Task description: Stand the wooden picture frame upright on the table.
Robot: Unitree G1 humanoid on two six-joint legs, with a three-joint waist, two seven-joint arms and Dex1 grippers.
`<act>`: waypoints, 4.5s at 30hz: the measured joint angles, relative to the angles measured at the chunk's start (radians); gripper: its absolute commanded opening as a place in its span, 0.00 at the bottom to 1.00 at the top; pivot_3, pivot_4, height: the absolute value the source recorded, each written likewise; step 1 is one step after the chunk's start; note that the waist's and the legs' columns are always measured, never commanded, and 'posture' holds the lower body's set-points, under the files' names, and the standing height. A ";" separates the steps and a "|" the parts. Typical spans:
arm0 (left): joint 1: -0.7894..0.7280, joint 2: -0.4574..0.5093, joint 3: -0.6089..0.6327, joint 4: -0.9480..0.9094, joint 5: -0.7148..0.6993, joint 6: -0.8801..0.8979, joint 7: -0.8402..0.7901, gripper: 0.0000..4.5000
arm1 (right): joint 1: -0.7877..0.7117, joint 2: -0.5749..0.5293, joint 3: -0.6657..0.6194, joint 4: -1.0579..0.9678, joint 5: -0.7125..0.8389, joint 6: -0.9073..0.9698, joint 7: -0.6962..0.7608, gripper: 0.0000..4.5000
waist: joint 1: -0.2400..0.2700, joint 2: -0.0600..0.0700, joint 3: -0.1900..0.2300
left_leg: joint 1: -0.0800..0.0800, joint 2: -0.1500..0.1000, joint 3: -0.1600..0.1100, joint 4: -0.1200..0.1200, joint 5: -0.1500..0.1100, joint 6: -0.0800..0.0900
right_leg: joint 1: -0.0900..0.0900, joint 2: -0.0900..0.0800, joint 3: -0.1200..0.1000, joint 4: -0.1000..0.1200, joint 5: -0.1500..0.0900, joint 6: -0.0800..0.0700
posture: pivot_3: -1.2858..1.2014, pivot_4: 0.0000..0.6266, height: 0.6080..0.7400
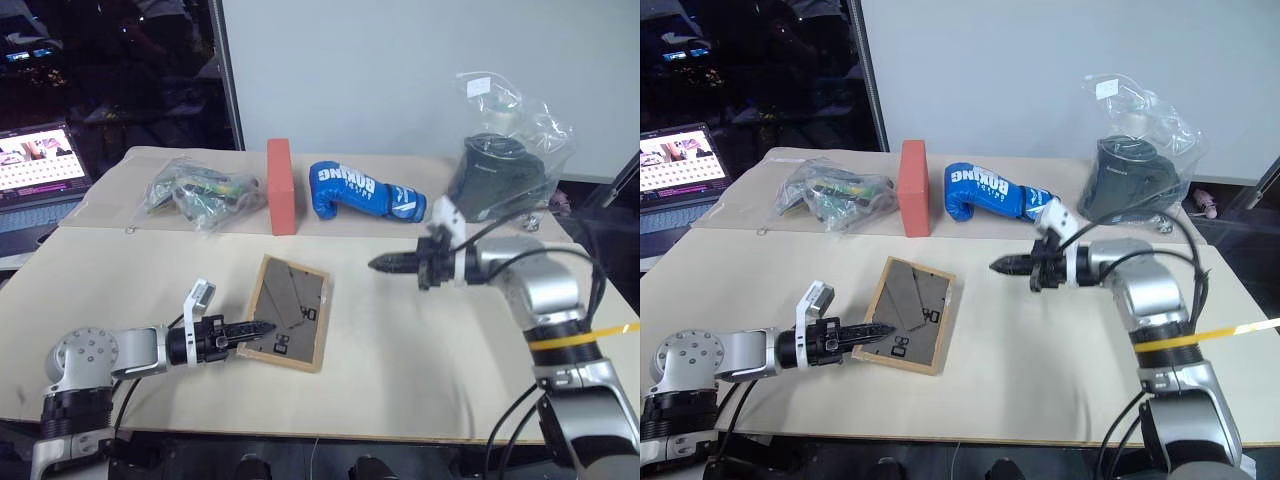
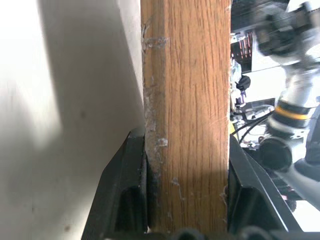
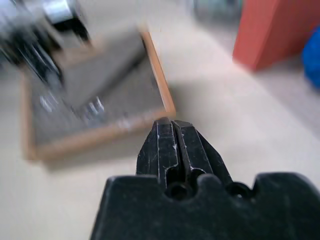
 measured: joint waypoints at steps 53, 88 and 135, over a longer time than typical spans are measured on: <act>-0.101 -0.096 0.071 0.140 -0.188 0.043 0.132 0.26 | 0.208 0.096 0.193 0.133 -0.832 -1.285 -0.793 0.99 | 0.004 0.000 0.000 | 0.001 0.000 -0.003 -0.011 0.006 -0.009 | 0.002 0.000 -0.004 -0.007 0.006 -0.008 | 0.52 0.24 0.39; 0.192 0.317 -0.005 -0.179 0.355 -0.644 -0.392 1.00 | 0.044 0.199 0.144 0.392 -0.291 -1.091 -0.526 0.29 | -0.023 -0.004 0.009 | -0.008 0.000 -0.005 0.008 0.005 -0.007 | -0.005 0.000 -0.005 0.011 0.000 -0.003 | 0.52 0.24 0.39; 0.084 0.178 -0.214 -0.032 0.906 -1.196 -0.382 1.00 | 0.290 0.043 -0.125 -0.116 0.267 0.406 -0.260 1.00 | -0.012 -0.002 0.010 | -0.013 0.000 -0.004 0.004 0.005 -0.006 | -0.011 0.000 -0.005 0.009 0.000 -0.004 | 0.52 0.24 0.39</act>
